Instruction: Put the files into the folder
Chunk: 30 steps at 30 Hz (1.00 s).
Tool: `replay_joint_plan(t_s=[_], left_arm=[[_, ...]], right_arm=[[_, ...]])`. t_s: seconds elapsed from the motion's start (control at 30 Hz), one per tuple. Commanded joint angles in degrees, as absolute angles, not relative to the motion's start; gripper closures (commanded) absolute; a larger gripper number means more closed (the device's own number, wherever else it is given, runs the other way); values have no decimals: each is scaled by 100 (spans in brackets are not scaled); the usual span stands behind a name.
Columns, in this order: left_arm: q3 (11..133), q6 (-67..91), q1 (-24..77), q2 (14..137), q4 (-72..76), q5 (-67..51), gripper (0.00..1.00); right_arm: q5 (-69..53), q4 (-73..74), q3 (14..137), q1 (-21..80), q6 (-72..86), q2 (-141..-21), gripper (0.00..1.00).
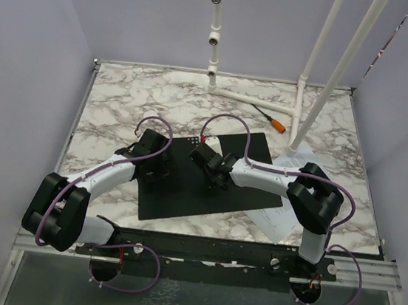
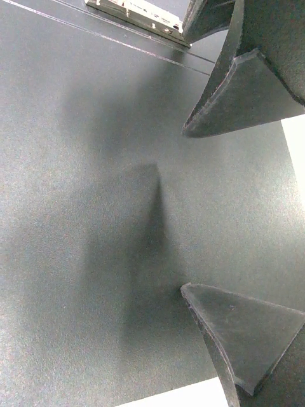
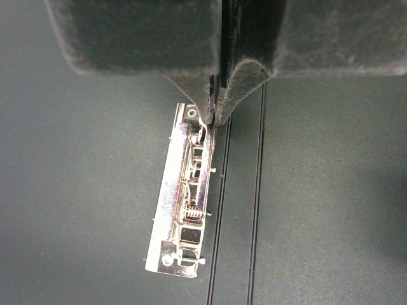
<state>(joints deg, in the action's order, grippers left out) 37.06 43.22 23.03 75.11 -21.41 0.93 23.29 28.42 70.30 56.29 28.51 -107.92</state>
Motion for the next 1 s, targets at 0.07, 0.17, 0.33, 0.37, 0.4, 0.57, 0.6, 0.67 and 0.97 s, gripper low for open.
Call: replay_joint_plan(t_s=[0.07,0.17,0.33,0.37,0.4,0.57,0.6,0.67,0.97], left_arm=[[3445,4403,2323,7786,-2267,376,1],[3445,4421,2325,7796,-2265,418,1],[3461,4421,2325,7844,-2263,455,1],[3470,4421,2321,7855,-2263,456,1],[3472,4413,2325,7866,-2267,461,1],[3472,4396,2321,7884,-2268,502,1],[3464,4394,2320,7884,-2276,514,1],[3459,4395,2315,7888,-2272,545,1],[3420,4385,2269,7858,-2292,571,1]], right_arm=[[2559,3401,6758,5602,2928,-11272,100],[2732,3530,6753,5601,2971,-11264,99],[2976,3690,6762,5606,3013,-11252,99],[3021,3725,6774,5608,3025,-11258,99],[3059,3746,6784,5611,3030,-11259,99],[3194,3809,6826,5607,3048,-11225,100],[3215,3826,6837,5607,3057,-11222,99],[3257,3865,6876,5611,3057,-11211,100],[3409,3919,6997,5615,3059,-11039,99]])
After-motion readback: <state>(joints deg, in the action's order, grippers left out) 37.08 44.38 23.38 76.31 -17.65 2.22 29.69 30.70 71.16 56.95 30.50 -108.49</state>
